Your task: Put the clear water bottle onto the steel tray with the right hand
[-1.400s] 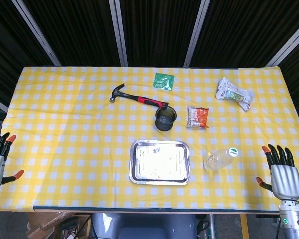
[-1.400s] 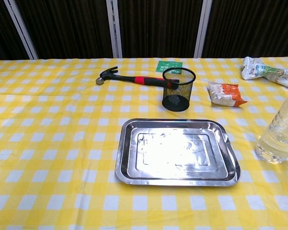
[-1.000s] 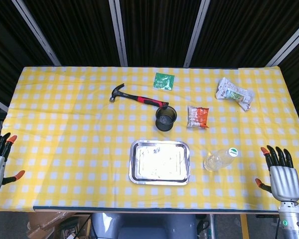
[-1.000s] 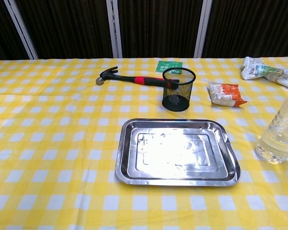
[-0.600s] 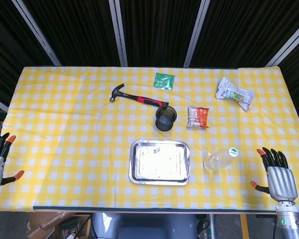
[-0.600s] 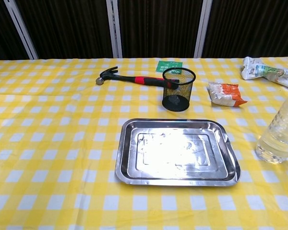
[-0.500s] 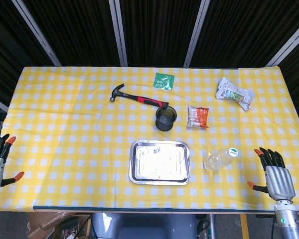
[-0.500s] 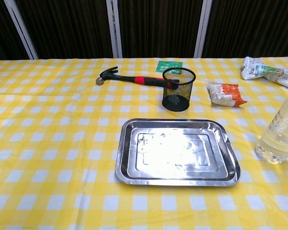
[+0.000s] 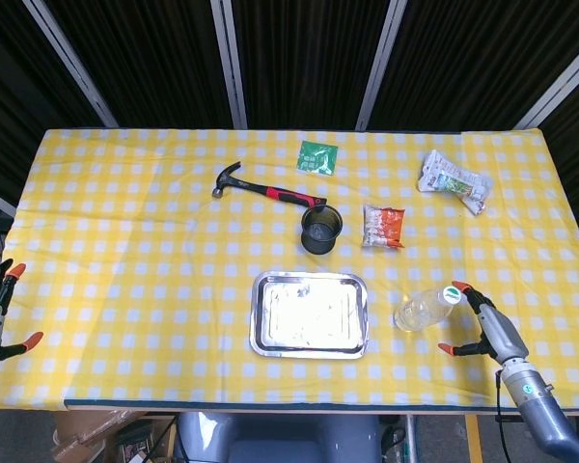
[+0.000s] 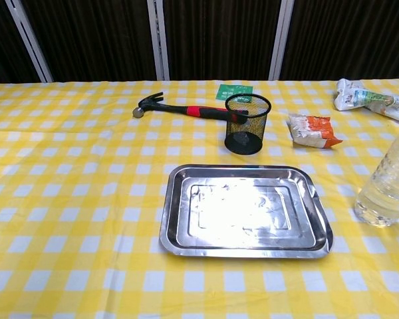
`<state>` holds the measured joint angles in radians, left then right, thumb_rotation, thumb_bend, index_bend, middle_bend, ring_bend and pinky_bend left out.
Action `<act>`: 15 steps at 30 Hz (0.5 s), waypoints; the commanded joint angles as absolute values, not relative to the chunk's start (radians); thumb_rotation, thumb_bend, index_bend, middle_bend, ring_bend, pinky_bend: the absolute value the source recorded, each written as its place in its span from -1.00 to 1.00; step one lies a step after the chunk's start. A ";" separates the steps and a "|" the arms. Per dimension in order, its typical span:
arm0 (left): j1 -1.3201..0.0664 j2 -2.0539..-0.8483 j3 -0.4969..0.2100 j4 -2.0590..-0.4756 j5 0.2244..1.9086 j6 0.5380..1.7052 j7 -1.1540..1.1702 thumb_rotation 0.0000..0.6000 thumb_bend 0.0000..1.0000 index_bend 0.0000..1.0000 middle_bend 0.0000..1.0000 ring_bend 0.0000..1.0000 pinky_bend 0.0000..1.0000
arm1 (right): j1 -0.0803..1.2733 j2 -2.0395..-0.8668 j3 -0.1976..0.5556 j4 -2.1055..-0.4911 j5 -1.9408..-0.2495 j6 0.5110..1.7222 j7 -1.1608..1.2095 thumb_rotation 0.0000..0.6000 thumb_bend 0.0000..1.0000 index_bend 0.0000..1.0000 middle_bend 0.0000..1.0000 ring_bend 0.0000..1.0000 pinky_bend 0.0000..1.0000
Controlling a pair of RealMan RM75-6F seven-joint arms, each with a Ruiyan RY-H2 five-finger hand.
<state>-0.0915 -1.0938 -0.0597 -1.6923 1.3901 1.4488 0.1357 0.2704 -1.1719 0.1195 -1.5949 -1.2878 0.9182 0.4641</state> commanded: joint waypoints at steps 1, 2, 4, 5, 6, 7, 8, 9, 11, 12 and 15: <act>-0.090 -1.100 -0.065 -1.689 1.375 1.453 0.160 1.00 -0.62 -0.91 -1.00 -1.00 -1.00 | 0.294 -1.196 0.142 -1.584 -1.259 0.894 0.523 1.00 -0.76 -0.86 -0.87 -1.00 -1.00; -0.090 -1.103 -0.067 -1.690 1.369 1.455 0.174 1.00 -0.62 -0.91 -1.00 -1.00 -1.00 | 0.298 -1.202 0.150 -1.583 -1.241 0.888 0.534 1.00 -0.76 -0.86 -0.87 -1.00 -1.00; -0.090 -1.107 -0.068 -1.696 1.361 1.454 0.187 1.00 -0.62 -0.91 -1.00 -1.00 -1.00 | 0.305 -1.216 0.165 -1.586 -1.212 0.875 0.562 1.00 -0.76 -0.86 -0.87 -1.00 -1.00; -0.090 -1.106 -0.068 -1.699 1.360 1.453 0.186 1.00 -0.62 -0.91 -1.00 -1.00 -1.00 | 0.308 -1.219 0.169 -1.589 -1.204 0.867 0.576 1.00 -0.76 -0.86 -0.87 -1.00 -1.00; -0.090 -1.106 -0.069 -1.700 1.360 1.454 0.187 1.00 -0.62 -0.91 -1.00 -1.00 -1.00 | 0.311 -1.219 0.173 -1.594 -1.195 0.854 0.596 1.00 -0.76 -0.86 -0.87 -1.00 -1.00; -0.089 -1.106 -0.069 -1.700 1.360 1.456 0.191 1.00 -0.62 -0.91 -1.00 -1.00 -1.00 | 0.313 -1.219 0.174 -1.596 -1.193 0.843 0.609 1.00 -0.76 -0.86 -0.87 -1.00 -1.00; -0.089 -1.106 -0.069 -1.700 1.360 1.457 0.194 1.00 -0.62 -0.91 -1.00 -1.00 -1.00 | 0.315 -1.218 0.173 -1.597 -1.195 0.836 0.620 1.00 -0.76 -0.86 -0.87 -1.00 -1.00; -0.089 -1.106 -0.069 -1.700 1.360 1.458 0.195 1.00 -0.62 -0.91 -1.00 -1.00 -1.00 | 0.317 -1.217 0.173 -1.599 -1.198 0.829 0.630 1.00 -0.76 -0.86 -0.87 -1.00 -1.00; -0.089 -1.106 -0.068 -1.703 1.360 1.456 0.192 1.00 -0.62 -0.91 -1.00 -1.00 -1.00 | 0.320 -1.217 0.172 -1.601 -1.209 0.811 0.669 1.00 -0.76 -0.86 -0.87 -1.00 -1.00; -0.089 -1.105 -0.068 -1.703 1.358 1.453 0.194 1.00 -0.62 -0.91 -1.00 -1.00 -1.00 | 0.320 -1.220 0.173 -1.602 -1.216 0.802 0.700 1.00 -0.76 -0.86 -0.87 -1.00 -1.00; -0.090 -1.103 -0.066 -1.707 1.354 1.446 0.195 1.00 -0.62 -0.91 -1.00 -1.00 -1.00 | 0.319 -1.227 0.169 -1.597 -1.255 0.793 0.768 1.00 -0.76 -0.86 -0.86 -1.00 -1.00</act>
<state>-0.0898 -1.1038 -0.0666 -1.7059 1.3550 1.4476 0.1952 0.3171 -1.2211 0.1704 -1.5981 -1.2283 0.8074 0.7240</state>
